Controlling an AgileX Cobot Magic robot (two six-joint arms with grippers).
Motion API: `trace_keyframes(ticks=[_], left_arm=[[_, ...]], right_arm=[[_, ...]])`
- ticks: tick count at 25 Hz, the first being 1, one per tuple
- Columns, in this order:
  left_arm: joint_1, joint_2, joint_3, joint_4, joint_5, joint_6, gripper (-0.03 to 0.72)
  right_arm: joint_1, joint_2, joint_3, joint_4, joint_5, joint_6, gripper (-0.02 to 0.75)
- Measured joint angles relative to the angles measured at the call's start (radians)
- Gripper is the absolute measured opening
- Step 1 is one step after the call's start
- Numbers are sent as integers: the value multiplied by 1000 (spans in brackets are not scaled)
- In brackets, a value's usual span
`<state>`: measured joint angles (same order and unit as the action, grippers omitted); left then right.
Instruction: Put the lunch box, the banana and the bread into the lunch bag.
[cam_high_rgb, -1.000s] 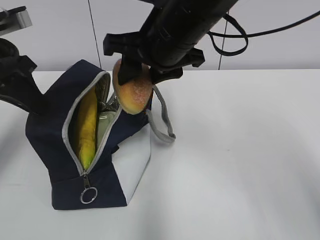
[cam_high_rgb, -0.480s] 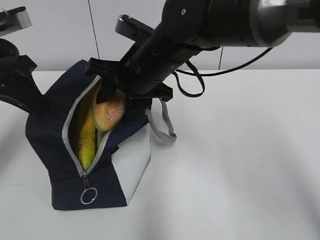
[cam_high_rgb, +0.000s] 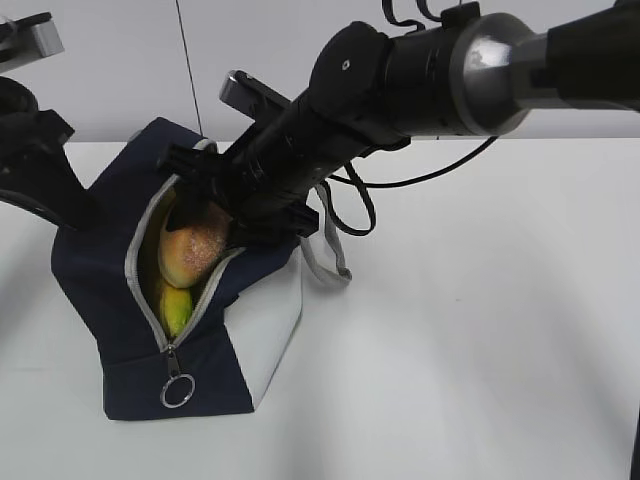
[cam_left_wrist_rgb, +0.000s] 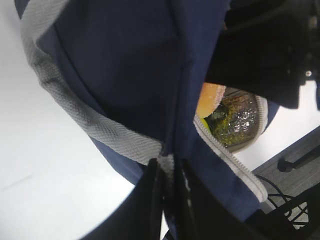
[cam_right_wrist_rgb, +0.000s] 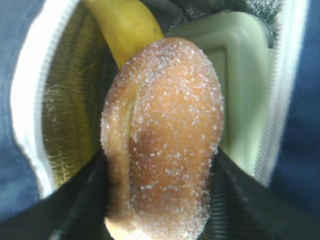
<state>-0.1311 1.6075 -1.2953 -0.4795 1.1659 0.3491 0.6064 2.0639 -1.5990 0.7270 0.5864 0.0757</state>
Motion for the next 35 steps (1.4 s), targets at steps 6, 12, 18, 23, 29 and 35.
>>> trace_keyframes(ticks=[6,12,18,23,29,35], left_arm=[[0,0,0,0,0,0,25],[0,0,0,4,1,0,26],[0,0,0,6,5,0,27],[0,0,0,6,5,0,28],[0,0,0,6,7,0,29],[0,0,0,6,7,0,29]], right_arm=[[0,4,0,8,-4,-30,652],[0,4,-76,-79,90,-35,659],[0,4,-174,-248,216,29,659],[0,4,-251,-365,319,80,658],[-2,4,-370,-554,503,151,637],[-47,7,-388,-629,556,185,577]])
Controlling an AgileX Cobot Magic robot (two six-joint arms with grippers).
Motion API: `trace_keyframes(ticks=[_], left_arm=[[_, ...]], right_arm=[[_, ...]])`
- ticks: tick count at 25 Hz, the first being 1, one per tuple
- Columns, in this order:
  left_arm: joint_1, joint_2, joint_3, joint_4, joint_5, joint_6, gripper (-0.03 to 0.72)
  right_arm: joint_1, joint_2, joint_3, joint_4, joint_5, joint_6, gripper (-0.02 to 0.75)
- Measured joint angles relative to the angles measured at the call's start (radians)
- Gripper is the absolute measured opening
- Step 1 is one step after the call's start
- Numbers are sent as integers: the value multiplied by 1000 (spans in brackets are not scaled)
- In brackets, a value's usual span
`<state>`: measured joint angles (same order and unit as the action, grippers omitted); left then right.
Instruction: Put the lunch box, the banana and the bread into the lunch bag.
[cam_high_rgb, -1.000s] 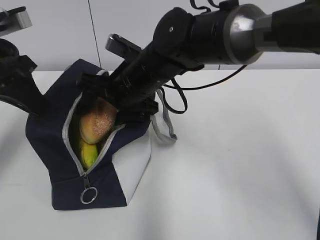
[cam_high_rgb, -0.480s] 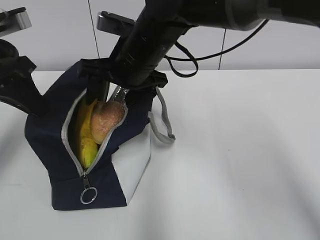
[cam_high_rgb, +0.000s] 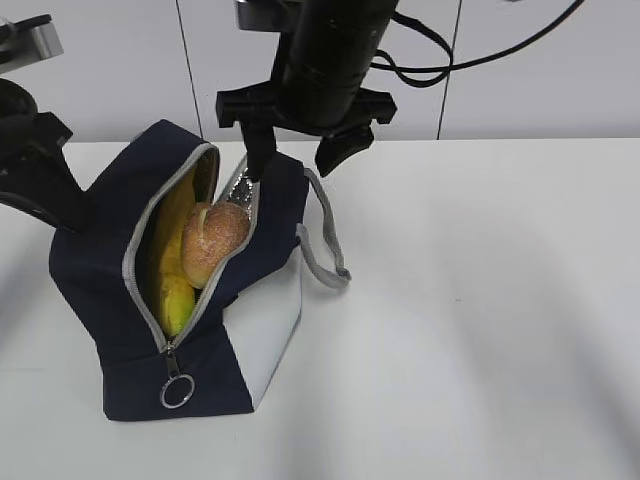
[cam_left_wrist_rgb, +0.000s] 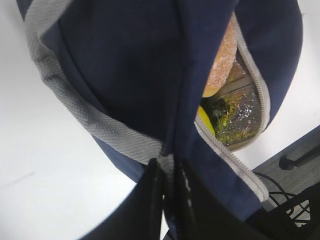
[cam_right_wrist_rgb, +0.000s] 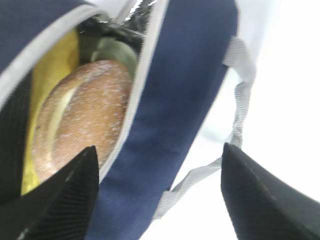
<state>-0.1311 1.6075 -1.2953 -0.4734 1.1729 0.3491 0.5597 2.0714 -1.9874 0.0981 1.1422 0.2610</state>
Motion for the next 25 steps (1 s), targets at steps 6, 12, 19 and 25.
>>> trace_keyframes(ticks=[6,12,19,25], left_arm=[[0,0,0,0,0,0,29],[0,0,0,0,0,0,29],[0,0,0,0,0,0,29],[0,0,0,0,1,0,29]], right_arm=[[-31,52,-1,1,18,37,563],[-35,71,-1,18,9,39,522],[-35,127,-2,69,7,39,414],[-35,131,-6,84,12,8,67]])
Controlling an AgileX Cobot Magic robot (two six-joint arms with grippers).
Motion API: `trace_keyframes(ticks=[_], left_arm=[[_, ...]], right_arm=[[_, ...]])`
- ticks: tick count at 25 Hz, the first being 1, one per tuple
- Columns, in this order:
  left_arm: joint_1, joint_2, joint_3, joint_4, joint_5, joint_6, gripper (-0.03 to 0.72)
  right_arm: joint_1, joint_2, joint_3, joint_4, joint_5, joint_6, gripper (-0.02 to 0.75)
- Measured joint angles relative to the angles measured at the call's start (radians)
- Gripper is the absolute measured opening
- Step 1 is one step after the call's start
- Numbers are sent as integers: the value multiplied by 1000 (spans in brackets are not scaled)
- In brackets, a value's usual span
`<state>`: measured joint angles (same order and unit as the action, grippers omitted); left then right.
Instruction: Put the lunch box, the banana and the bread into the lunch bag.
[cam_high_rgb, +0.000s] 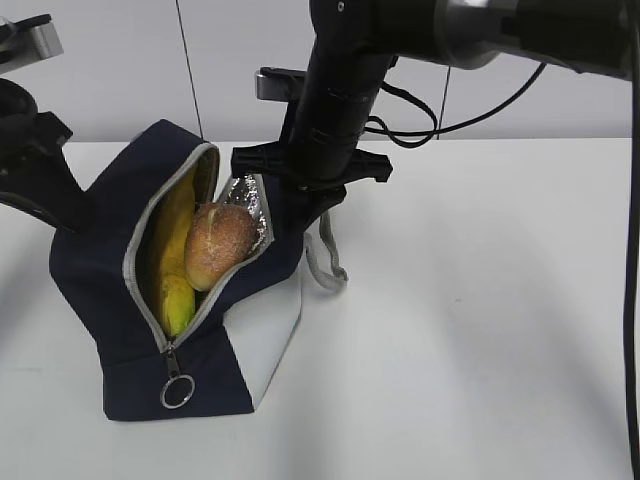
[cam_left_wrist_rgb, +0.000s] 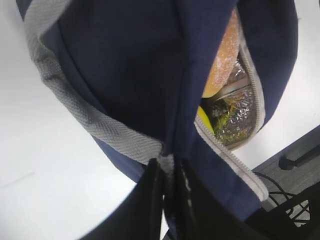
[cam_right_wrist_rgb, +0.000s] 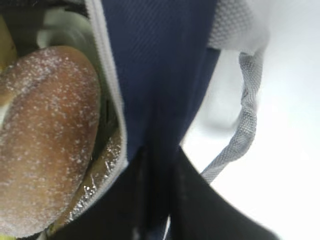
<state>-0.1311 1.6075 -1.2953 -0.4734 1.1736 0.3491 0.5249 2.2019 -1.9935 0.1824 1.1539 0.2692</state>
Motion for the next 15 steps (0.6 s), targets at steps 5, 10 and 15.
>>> trace_keyframes(ticks=[5,10,15], left_arm=[[-2,0,0,-33,-16,0,29],[-25,0,0,-157,-57,-2,31],[-75,3,0,-223,-112,-3,32]], right_arm=[[0,-2,-25,-25,22,-38,3],[0,-24,-73,-144,81,-39,1],[0,-61,-104,-241,88,-34,1]])
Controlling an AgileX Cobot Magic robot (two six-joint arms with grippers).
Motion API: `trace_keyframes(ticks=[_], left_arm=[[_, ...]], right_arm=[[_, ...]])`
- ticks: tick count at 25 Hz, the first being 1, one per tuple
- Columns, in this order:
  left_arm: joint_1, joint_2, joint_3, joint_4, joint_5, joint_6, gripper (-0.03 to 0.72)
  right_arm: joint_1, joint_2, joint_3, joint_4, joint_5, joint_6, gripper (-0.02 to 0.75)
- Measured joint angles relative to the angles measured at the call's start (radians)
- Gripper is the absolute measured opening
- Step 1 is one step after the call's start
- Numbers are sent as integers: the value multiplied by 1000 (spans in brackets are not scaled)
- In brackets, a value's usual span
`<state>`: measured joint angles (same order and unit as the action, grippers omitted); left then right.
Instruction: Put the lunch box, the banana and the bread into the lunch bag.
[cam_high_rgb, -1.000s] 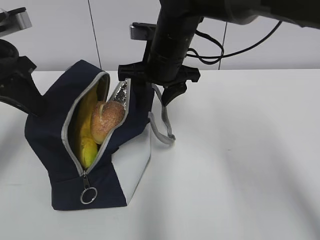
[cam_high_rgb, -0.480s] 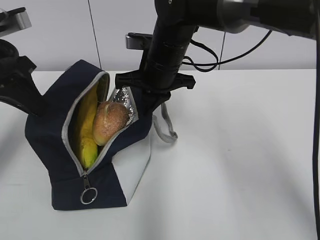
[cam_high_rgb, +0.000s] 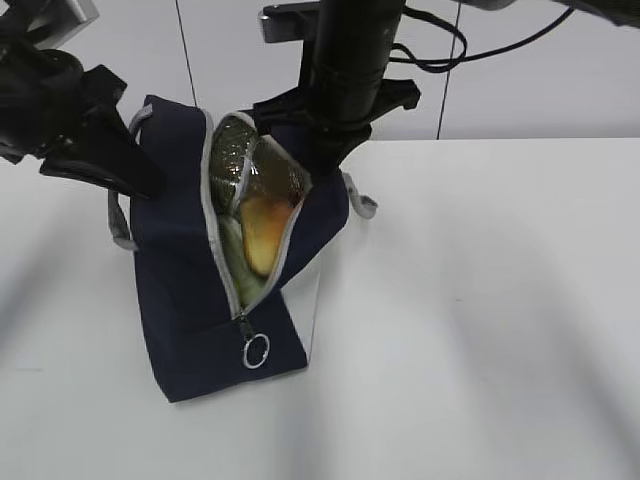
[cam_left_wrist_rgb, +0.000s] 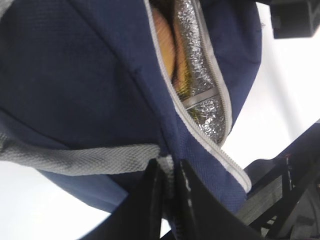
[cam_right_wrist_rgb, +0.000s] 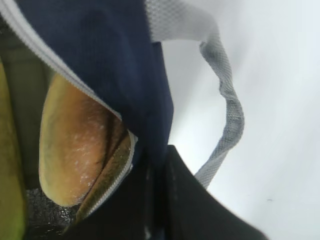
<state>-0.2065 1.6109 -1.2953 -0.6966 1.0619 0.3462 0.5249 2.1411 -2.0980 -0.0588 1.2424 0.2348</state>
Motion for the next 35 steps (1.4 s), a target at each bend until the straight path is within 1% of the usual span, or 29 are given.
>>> trace_keyframes(ticks=[4,8,16,21,27,29,30,32,35], left_arm=[[-36,33,-32,-41,-22,-2,34],[-64,85,-109,-49,-29,-2,36],[-87,213,-252,-130,-33,-4,41],[-103,274,-275,-152,-35,-4,44],[-105,292,-275,-127,-40,-4,60],[-105,294,-276,-127,-40,-4,93],[-107,294,-278,-127,-44,-4,120],[-109,294,-278,-129,-53,-4,221],[-109,294,-278,-135,-71,-4,397]], right_arm=[[0,-49,0,-47,8,10,1],[-2,-84,0,-104,15,13,0],[-72,-100,0,-127,23,20,0],[-74,-86,0,-128,23,22,0],[-74,-64,0,-125,21,33,0],[-74,-62,0,-125,21,38,13],[-74,-60,0,-124,21,41,35],[-74,-56,-1,-118,15,45,121],[-74,-54,-2,-102,15,54,319]])
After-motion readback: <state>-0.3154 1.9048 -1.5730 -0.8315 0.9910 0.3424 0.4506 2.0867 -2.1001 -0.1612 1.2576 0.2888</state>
